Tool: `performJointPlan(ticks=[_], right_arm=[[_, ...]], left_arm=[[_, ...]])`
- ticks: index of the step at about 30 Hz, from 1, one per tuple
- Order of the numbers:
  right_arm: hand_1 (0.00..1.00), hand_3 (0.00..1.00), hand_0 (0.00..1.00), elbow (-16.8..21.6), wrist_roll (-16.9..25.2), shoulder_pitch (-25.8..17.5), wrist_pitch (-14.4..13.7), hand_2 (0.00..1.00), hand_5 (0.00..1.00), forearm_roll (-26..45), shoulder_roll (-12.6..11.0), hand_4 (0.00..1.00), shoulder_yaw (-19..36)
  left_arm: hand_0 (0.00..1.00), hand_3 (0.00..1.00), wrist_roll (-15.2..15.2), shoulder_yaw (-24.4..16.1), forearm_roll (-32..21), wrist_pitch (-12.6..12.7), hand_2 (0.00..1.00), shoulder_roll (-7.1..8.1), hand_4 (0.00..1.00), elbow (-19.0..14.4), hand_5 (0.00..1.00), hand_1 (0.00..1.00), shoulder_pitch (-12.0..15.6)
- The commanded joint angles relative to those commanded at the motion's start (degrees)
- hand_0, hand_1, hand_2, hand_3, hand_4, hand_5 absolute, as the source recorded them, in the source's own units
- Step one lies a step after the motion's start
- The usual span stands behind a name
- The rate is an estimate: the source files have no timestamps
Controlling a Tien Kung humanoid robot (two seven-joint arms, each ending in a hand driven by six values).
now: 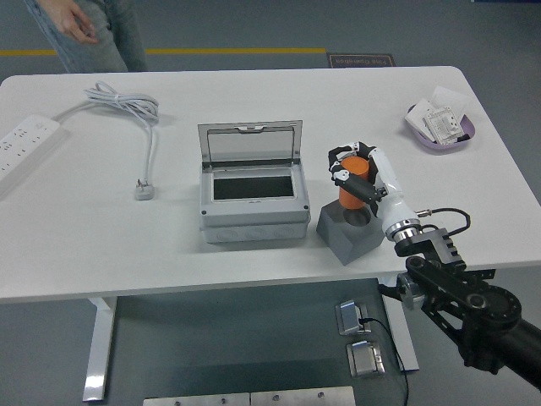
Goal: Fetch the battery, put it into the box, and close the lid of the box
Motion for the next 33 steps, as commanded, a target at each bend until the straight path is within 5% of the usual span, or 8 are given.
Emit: performJointPlan(ticks=[15, 26, 33], right_arm=[[0.196, 0.246, 0.105, 1.0, -16.1, 8.8, -0.4, 0.255, 0.002, -20.5, 2.0, 0.002, -3.1], [0.195, 0.246, 0.105, -3.9, -29.1, 17.8, 4.3, 0.254, 0.002, -37.5, 4.3, 0.002, -11.5], [0.199, 0.247, 0.107, -6.6, -32.4, 20.9, 5.8, 0.256, 0.002, -41.3, 6.8, 0.002, -15.4]], left_arm=[[0.732, 0.683, 0.0, 2.4, -2.0, 0.0, 0.727, 0.20, 0.643, 0.1, 0.474, 0.751, -0.1], [0.733, 0.683, 0.4, 3.0, -1.9, -0.3, 0.728, 0.41, 0.643, 0.1, 0.475, 0.751, -0.8], [0.733, 0.686, 1.4, 0.6, 0.5, -0.5, 0.728, 0.65, 0.642, 0.4, 0.479, 0.751, -0.9]])
